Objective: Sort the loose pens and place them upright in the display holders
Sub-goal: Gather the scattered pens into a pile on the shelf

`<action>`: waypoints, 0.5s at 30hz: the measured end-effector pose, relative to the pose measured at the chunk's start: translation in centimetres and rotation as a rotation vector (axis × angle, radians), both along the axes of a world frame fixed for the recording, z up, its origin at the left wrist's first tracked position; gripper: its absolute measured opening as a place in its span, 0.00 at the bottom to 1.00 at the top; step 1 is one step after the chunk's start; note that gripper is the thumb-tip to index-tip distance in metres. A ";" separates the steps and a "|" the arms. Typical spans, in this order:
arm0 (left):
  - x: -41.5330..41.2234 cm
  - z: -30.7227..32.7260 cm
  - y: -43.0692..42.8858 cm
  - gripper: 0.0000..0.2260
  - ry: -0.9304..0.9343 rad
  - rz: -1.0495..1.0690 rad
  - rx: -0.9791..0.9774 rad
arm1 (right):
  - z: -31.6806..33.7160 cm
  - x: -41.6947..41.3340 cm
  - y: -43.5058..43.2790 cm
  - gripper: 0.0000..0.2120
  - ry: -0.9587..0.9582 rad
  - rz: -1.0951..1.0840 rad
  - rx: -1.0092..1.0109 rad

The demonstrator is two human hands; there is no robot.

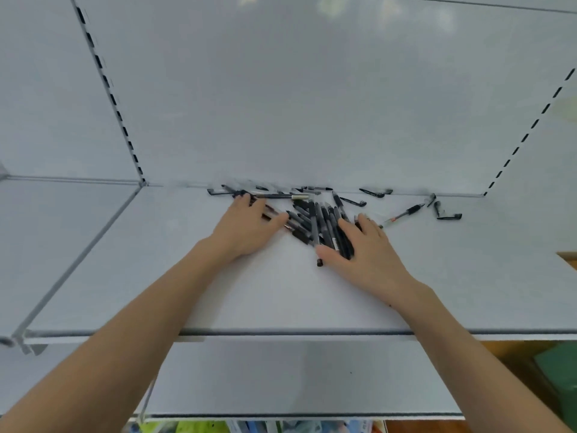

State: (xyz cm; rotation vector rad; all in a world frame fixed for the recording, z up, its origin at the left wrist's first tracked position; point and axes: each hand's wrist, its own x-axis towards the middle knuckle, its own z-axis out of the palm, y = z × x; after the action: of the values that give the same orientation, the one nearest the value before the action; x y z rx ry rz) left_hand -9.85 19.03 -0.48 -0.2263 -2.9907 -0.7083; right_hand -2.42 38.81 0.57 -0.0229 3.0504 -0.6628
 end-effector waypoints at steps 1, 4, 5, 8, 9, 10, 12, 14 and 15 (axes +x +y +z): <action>0.0 0.1 -0.6 0.26 0.031 0.000 0.011 | 0.0 0.1 0.0 0.35 0.013 -0.007 -0.007; -1.2 0.3 -3.1 0.31 0.104 0.176 -0.063 | 0.1 0.3 -0.3 0.34 0.035 -0.040 -0.036; -1.8 0.3 -4.0 0.33 0.087 0.230 -0.074 | 0.1 0.3 -0.4 0.34 0.040 -0.044 -0.042; -3.4 0.1 -4.7 0.35 -0.024 0.228 -0.013 | 0.3 0.3 -0.9 0.33 0.035 -0.055 -0.046; -3.7 0.1 -4.4 0.33 -0.032 0.203 0.004 | 0.2 0.3 -0.9 0.34 0.034 -0.062 -0.048; -3.9 0.1 -4.0 0.31 -0.024 0.179 0.009 | 0.3 0.3 -1.0 0.34 0.038 -0.070 -0.051; -3.9 0.0 -3.2 0.30 -0.011 0.121 -0.007 | 0.3 0.3 -1.1 0.34 0.038 -0.084 -0.057; -3.8 -0.1 -2.9 0.29 -0.016 0.060 0.008 | 0.4 0.3 -1.2 0.34 0.032 -0.088 -0.049; -3.6 0.1 -3.0 0.28 -0.010 0.039 0.033 | 0.4 0.3 -1.2 0.34 0.032 -0.089 -0.044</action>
State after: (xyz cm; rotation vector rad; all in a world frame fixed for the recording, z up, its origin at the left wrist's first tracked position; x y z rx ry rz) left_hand -13.50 16.03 -0.43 -0.1628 -2.9808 -0.7569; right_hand -2.13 37.58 0.96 0.1035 3.0825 -0.7413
